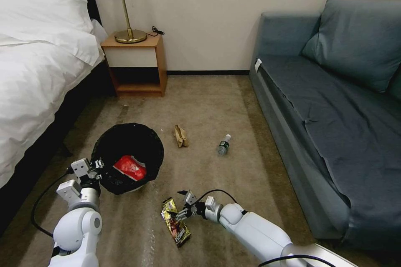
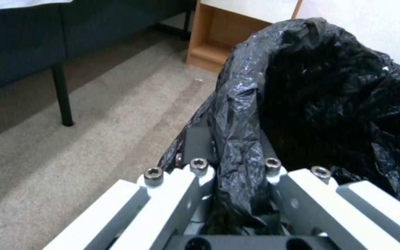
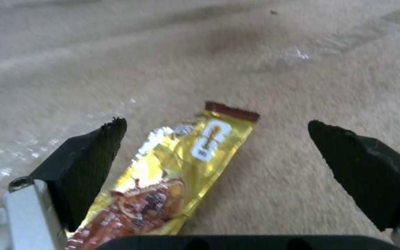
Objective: Pick up the trash bin, then pick up the garbage on the floor and place it into the trash bin.
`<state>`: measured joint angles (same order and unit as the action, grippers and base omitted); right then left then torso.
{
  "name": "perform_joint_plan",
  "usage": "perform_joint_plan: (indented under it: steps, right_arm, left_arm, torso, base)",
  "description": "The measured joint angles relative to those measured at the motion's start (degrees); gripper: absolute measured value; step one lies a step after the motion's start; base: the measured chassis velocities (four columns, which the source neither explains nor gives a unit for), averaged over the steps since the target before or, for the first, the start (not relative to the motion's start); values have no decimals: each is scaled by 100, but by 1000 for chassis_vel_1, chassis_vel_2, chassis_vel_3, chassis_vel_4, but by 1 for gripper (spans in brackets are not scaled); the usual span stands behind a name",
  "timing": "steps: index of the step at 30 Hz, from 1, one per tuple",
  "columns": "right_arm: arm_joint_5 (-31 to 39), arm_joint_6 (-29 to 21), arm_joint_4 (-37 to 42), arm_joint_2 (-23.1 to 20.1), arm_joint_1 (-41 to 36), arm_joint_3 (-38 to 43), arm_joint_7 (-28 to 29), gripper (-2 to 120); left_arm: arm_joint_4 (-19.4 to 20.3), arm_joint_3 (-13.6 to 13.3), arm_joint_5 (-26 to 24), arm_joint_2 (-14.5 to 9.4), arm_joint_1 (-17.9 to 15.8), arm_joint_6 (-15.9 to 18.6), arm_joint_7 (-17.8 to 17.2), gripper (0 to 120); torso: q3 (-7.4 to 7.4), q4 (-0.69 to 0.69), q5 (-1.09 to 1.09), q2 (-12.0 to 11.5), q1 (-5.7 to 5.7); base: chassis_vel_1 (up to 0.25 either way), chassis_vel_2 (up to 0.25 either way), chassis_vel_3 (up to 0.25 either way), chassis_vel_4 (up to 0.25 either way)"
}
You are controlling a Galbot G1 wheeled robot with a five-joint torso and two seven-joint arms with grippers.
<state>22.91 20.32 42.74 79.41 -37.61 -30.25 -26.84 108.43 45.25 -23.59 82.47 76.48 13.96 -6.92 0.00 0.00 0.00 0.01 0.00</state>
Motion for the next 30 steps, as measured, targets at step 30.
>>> perform_joint_plan:
  steps: [30]
  right_arm:
    - [-1017,223,-1947,1070,226,616,-83,81]
  left_arm:
    - [154,-8,307,157,213,-42,-18,4]
  torso:
    - [0,0,-1,0,0]
  base:
    - [0,0,0,0]
